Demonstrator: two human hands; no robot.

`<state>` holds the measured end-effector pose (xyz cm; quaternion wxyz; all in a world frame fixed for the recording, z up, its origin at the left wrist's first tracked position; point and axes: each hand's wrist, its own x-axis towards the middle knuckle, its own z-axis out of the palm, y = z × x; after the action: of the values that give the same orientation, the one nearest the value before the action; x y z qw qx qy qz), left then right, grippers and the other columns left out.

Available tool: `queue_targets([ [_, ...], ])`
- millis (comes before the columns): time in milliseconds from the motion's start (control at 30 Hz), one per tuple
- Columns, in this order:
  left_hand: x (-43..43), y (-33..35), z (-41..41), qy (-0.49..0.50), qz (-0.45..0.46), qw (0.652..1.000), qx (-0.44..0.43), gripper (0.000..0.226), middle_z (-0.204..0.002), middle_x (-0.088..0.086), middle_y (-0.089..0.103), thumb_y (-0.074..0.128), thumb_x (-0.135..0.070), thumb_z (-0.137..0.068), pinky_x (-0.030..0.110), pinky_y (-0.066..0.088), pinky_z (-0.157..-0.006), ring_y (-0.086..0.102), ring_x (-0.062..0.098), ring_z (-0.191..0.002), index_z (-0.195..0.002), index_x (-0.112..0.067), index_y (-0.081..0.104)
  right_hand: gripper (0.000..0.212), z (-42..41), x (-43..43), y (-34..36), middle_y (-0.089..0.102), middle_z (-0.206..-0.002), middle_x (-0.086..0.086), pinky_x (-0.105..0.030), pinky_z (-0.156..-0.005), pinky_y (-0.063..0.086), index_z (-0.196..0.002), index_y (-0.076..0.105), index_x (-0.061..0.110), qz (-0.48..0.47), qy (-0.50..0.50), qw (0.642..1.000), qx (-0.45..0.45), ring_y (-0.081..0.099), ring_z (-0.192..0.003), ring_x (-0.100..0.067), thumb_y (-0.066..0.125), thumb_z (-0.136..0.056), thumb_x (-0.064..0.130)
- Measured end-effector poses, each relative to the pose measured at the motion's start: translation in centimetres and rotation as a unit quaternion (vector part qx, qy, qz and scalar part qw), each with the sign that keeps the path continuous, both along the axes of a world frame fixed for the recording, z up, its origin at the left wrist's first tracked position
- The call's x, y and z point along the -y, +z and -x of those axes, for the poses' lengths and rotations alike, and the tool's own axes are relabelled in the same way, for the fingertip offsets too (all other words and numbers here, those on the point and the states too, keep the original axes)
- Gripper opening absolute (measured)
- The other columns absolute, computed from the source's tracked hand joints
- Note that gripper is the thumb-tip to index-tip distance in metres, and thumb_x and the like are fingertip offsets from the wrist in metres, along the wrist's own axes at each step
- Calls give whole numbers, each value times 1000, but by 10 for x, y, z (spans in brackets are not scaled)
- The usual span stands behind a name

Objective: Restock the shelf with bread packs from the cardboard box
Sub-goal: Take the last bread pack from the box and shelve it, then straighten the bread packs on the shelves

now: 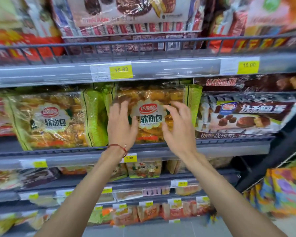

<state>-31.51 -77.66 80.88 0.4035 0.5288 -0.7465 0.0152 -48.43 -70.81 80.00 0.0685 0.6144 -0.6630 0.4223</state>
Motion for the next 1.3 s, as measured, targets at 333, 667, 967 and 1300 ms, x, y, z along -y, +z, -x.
queue_targets([
  [333,45,46,-5,-66,13,980,186,51,-125,3,51,51,-29,-86,43,44,-100,46,30,-117,-137,-27,47,63,-18,48,53,57,-143,-13,-48,-105,46,-146,53,17,-79,-90,963,-240,50,-135,-34,71,-85,20],
  [667,51,49,-32,-73,24,984,158,35,-121,1,55,58,-19,-90,38,48,-98,51,25,-117,-124,-25,56,32,38,49,57,69,-111,-9,-43,-89,50,-110,69,18,-57,-113,961,-248,62,-109,-34,79,-80,22],
  [967,56,52,-38,-42,31,983,178,50,-107,3,57,58,9,-70,35,49,-85,51,26,-102,-111,-20,55,32,66,48,62,69,-110,-11,-44,-93,46,-104,67,12,-77,-84,971,-209,61,-109,-34,75,-89,39],
  [1300,53,47,-38,-23,13,995,100,53,-110,9,59,59,11,-67,32,54,-83,59,29,-99,-111,-19,61,29,78,40,60,69,-117,-4,-39,-101,40,-108,66,16,-64,-31,992,-100,56,-120,-29,69,-94,41],
])
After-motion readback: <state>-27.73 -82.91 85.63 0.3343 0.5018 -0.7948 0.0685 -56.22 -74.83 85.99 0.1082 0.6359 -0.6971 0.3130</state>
